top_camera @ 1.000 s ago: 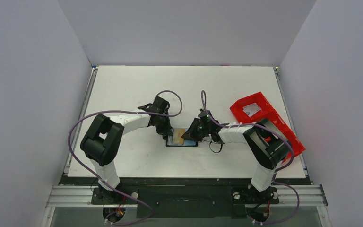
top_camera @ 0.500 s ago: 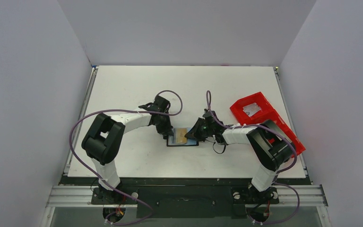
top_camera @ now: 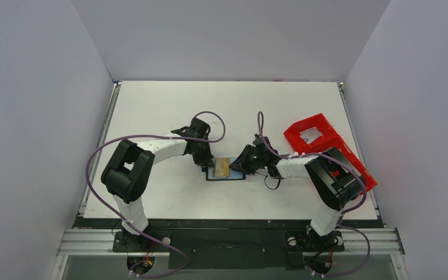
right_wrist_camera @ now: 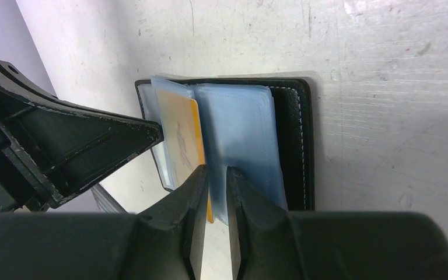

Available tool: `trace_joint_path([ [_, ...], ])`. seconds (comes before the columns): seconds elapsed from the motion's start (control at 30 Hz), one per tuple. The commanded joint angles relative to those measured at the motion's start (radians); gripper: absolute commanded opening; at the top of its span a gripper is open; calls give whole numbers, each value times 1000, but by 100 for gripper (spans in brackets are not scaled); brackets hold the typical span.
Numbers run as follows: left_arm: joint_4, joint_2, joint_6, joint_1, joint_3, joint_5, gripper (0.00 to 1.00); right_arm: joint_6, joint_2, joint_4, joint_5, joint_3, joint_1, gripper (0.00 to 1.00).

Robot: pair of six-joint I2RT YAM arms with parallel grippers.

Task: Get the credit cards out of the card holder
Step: Remove the credit card from the card holder.

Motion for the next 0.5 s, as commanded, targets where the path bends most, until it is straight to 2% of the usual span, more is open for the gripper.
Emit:
trace_joint_path([
  [0.0, -45, 71, 13, -13, -19, -65, 0, 3, -15, 51, -4, -20, -6, 17],
  [0.47, -40, 74, 15, -15, -20, -58, 0, 23, 18, 86, -20, -3, 20, 17],
])
